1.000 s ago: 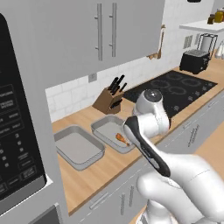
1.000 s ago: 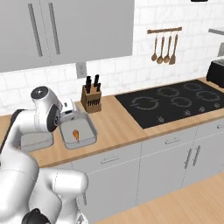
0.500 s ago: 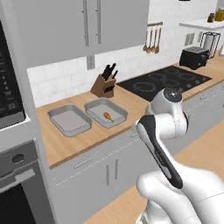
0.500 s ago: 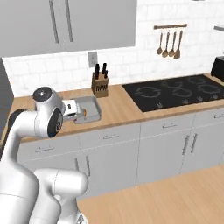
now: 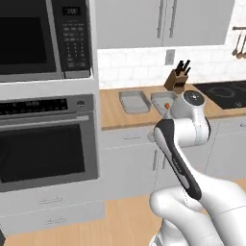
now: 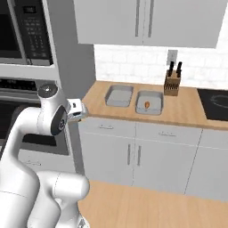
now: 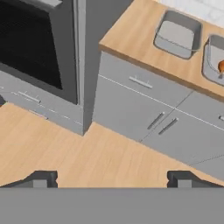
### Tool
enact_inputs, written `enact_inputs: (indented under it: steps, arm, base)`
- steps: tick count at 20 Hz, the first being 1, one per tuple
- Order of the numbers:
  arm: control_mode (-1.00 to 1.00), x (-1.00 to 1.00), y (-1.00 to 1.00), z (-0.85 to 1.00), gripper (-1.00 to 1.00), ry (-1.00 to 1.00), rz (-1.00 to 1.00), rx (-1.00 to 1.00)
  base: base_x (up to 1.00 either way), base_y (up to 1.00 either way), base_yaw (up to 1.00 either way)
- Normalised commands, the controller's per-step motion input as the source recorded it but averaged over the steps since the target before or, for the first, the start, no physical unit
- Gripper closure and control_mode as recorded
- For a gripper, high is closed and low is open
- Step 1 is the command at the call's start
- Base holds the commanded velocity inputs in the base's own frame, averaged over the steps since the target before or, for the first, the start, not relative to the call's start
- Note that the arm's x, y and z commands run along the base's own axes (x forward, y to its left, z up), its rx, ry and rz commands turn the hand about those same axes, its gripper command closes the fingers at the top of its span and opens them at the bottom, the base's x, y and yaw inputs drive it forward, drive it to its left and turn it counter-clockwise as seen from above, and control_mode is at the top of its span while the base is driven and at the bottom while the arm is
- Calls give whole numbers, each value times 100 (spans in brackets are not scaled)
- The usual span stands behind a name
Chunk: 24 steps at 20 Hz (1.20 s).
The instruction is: Place one lime and one chicken drumstick in each tupperware on the nearby counter, to pack two identical lunches.
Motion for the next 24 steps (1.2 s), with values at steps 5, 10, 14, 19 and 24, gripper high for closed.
enact_inputs:
  steps: [5,10,14,19,24]
  arm:
    - [100,0,0,0,-100,0,0,0]
    - [100,0,0,0,-100,0,0,0]
    - [100,0,0,0,-100,0,0,0]
    - [100,0,0,0,-100,0,0,0]
    - [100,0,0,0,-100,0,0,0]
  base:
    - [-83,36,71]
    - [-67,57,74]
    - [-70,86,71]
    - [-69,100,69]
    - [-64,100,65]
